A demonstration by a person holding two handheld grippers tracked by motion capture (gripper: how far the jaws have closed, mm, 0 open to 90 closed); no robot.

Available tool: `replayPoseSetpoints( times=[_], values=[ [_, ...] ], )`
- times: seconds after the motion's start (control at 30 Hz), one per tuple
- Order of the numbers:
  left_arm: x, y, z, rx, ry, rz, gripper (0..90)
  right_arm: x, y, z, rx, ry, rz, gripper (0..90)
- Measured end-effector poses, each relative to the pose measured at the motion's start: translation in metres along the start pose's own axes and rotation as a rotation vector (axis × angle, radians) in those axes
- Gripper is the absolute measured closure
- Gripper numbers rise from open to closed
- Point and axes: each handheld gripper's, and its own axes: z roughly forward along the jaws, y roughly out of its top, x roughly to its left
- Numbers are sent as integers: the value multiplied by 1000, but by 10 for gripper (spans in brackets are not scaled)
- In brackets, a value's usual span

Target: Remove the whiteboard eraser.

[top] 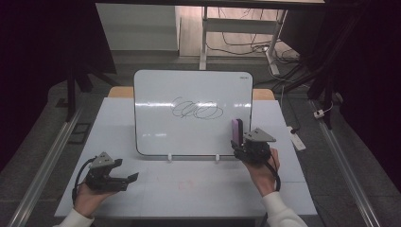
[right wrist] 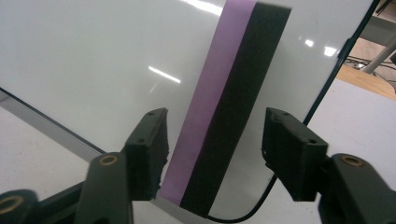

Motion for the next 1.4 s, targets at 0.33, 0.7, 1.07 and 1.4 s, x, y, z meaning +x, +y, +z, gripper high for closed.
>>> replayPoseSetpoints(
  times=[0.33, 0.7, 1.07, 1.4],
  values=[
    [1, -1, 0, -1, 4, 0, 132, 5, -4, 4, 7, -17, 51, 543],
    [2, -1, 0, 1, 6, 2, 132, 7, -4, 2, -2, -35, 122, 609],
    [2, -2, 1, 1, 10, -4, 132, 6, -2, -11, -64, -1, 128, 623],
    [2, -1, 1, -6, 10, -10, 133, 15, -5, -20, -125, 77, 100, 623]
  ],
)
